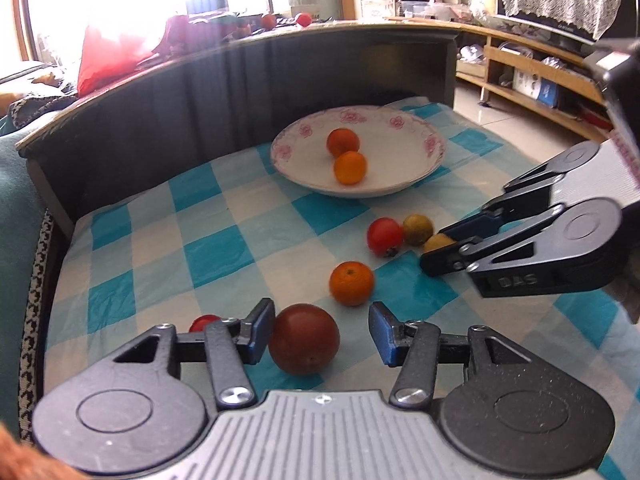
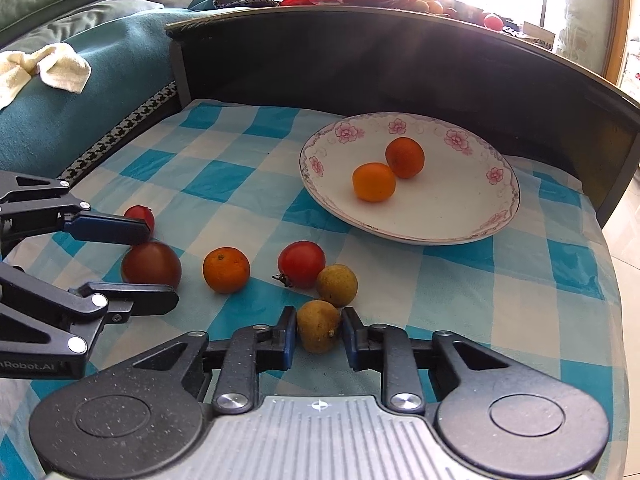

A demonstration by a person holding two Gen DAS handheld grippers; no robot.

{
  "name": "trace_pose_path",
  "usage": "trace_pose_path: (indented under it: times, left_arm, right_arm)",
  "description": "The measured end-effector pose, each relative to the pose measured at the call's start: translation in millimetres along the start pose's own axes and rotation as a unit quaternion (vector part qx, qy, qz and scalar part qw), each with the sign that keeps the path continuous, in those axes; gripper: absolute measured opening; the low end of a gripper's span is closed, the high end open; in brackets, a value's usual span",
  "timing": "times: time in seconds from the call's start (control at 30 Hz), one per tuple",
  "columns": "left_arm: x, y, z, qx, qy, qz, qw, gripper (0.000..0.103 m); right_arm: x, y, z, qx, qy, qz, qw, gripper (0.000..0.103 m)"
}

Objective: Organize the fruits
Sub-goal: 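Grasp the dark plum with the left tool while the right tool grasps a brown kiwi, then carry the dark plum and brown kiwi over the flowered plate with both tools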

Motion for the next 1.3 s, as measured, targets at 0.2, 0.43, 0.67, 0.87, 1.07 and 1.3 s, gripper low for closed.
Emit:
trace_pose_path:
  times: [0.2, 0.43, 0.67, 0.87, 1.07, 1.3]
  left_arm:
    - [-5.6, -12.2, 4.4, -0.009, 0.001, -0.022, 0.9997, 0.072]
    - [-11.7, -10.5, -1.7, -0.005, 0.006, -0.036, 0.9993, 0.046]
    - [-7.4, -10.1, -3.1, -0.013, -0.002, -0.034, 0.9993, 0.046]
    - [-4.4, -3.3, -8.4, -0.003, 0.013, -0.012, 0.9998, 0.046]
    - [4.0, 1.9, -14.9, 0.007, 0.011, 0.001, 0.9999, 0.046]
    - [3.1, 0.5, -27.4, 0.015, 0.028, -0.001, 0.9995, 0.046]
  right_arm:
    - [0.0, 0.1, 0.1, -0.002, -0.006, -0.004, 1.000, 0.019]
    - [-1.1, -0.3, -0.7, -0.005, -0.007, -0.004, 1.000, 0.019]
    - [2.1, 4.1, -1.7, -0.002, -0.014, -0.002, 1.000, 0.018]
    - [5.2, 12.8, -5.0, 0.011, -0.020, -0.001, 1.000, 0.018]
    - [6.6, 18.5, -9.6, 0.022, -0.023, 0.001, 1.000, 0.018]
    - [13.7, 19.8, -14.3, 0.028, -0.033, 0.006, 0.999, 0.018]
Point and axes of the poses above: each gripper's, at about its wrist camera, not at the fingertips, and y roughly against the way its jaws point, x to its right, z to its underside, the point moved 2 cm from there along -y, roughly the way its jaws point, and after that the axes turned 9 degrees about y, right-handed, at the moved point
